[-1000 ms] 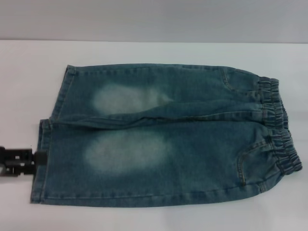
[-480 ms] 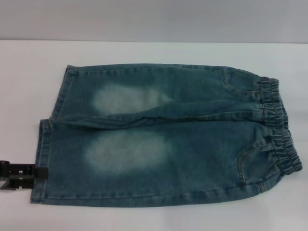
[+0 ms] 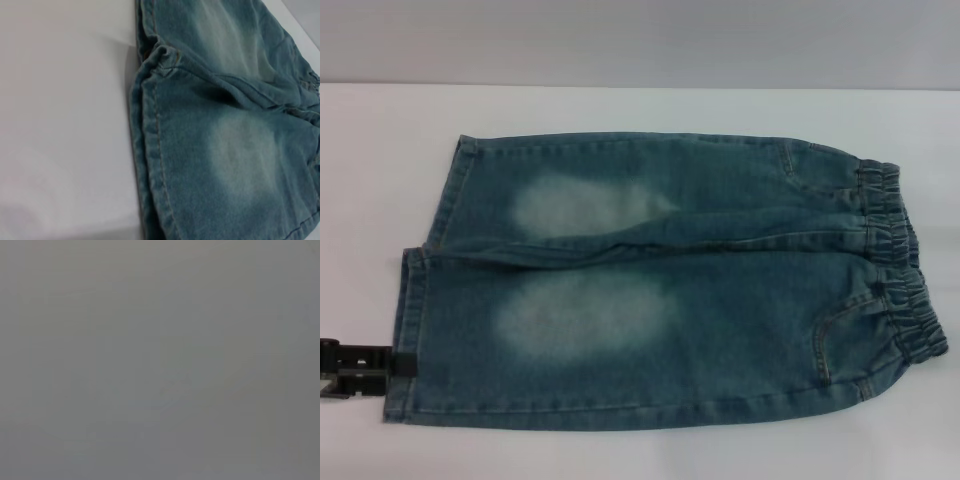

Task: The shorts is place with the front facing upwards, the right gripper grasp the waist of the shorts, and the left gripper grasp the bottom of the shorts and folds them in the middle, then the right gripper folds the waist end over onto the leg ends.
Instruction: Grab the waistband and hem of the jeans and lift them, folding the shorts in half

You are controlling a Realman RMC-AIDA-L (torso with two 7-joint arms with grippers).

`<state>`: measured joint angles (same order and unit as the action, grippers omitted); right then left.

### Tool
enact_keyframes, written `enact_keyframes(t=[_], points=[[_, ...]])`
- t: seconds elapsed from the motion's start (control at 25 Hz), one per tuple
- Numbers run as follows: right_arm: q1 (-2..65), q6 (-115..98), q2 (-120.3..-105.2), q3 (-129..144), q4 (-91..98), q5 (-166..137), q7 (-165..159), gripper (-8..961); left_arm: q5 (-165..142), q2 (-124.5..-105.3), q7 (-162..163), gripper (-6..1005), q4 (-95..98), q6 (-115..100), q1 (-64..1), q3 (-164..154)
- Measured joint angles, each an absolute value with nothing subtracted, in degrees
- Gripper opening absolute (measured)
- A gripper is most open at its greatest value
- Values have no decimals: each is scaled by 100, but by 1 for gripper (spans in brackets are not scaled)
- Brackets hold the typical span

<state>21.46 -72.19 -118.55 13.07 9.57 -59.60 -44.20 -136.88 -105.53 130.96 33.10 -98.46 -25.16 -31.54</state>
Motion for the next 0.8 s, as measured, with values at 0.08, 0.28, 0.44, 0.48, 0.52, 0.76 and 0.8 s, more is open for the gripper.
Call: enact_keyframes(t=[0.08,0.28,0.44,0.48,0.52,0.76,0.8], points=[[2155,-7191,-11851,1292,956,-5960,-4420,518,-13691,-10556,13096,814,3310,-9843,-2522,-3154],[2172,-7160,-11847,1288,958,-5960,-4420,518,-13694,-10579,13098,814,3329,-9824,-2553,-3155],[2173,-7153,-11847,1275,959,-5958,-4420,518,-13700,-10580,13099,814,3331,-9819,-2555,-3156],[2173,-7153,-11847,1274,961,-5958,-4421,518,-13705,-10580,13103,814,3331,-9820,-2557,-3169],[2176,-7153,-11847,1272,964,-5957,-4420,518,-13705,-10579,13109,814,3331,-9820,-2557,-3178],[2196,-7153,-11847,1284,976,-5951,-4422,517,-13705,-10576,13112,813,3331,-9817,-2558,-3217],[2198,-7153,-11847,1286,976,-5950,-4424,517,-13705,-10575,13111,813,3331,-9817,-2558,-3219]])
